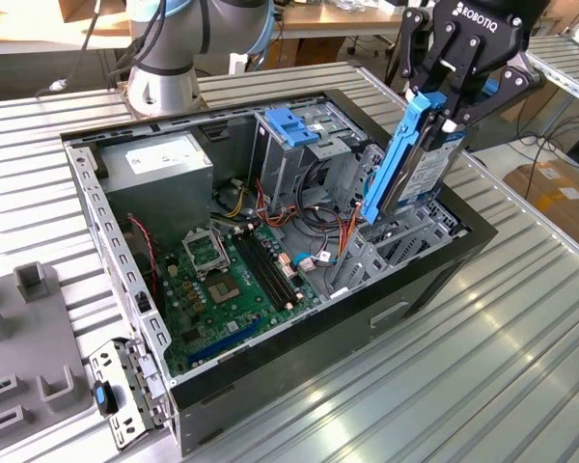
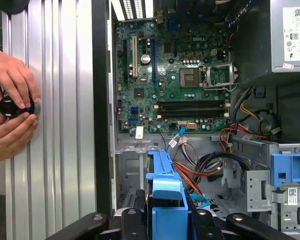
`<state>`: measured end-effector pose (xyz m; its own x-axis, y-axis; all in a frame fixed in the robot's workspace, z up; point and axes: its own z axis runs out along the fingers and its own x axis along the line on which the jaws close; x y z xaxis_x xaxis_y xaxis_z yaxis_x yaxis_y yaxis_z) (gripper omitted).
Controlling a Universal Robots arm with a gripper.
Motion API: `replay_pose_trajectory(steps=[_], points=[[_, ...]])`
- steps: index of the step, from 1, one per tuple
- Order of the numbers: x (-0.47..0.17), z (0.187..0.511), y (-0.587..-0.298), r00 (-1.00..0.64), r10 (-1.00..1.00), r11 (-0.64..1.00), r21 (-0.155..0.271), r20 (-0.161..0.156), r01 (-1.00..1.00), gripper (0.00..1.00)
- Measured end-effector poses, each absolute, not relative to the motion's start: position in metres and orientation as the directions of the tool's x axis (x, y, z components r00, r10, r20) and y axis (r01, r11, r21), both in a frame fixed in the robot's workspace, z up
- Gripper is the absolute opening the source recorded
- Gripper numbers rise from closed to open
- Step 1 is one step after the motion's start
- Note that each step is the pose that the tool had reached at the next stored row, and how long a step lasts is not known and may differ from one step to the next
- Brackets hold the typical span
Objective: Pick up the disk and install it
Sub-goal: 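Insert the disk into the insertion slot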
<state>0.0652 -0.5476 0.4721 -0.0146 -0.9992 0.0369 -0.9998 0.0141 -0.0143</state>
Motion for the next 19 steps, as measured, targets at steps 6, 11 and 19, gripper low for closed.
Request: replay_pose_trajectory(steps=[6,11,19], points=[[0.071,0.463,-0.548,-0.005,-0.999,0.005,-0.013,0.037,-1.000,0.36],[0.073,0.458,-0.550,-0.004,-0.999,0.003,-0.012,0.037,-1.000,0.36],[0.073,0.450,-0.555,-0.004,-0.999,0.003,-0.011,0.037,-1.000,0.36]])
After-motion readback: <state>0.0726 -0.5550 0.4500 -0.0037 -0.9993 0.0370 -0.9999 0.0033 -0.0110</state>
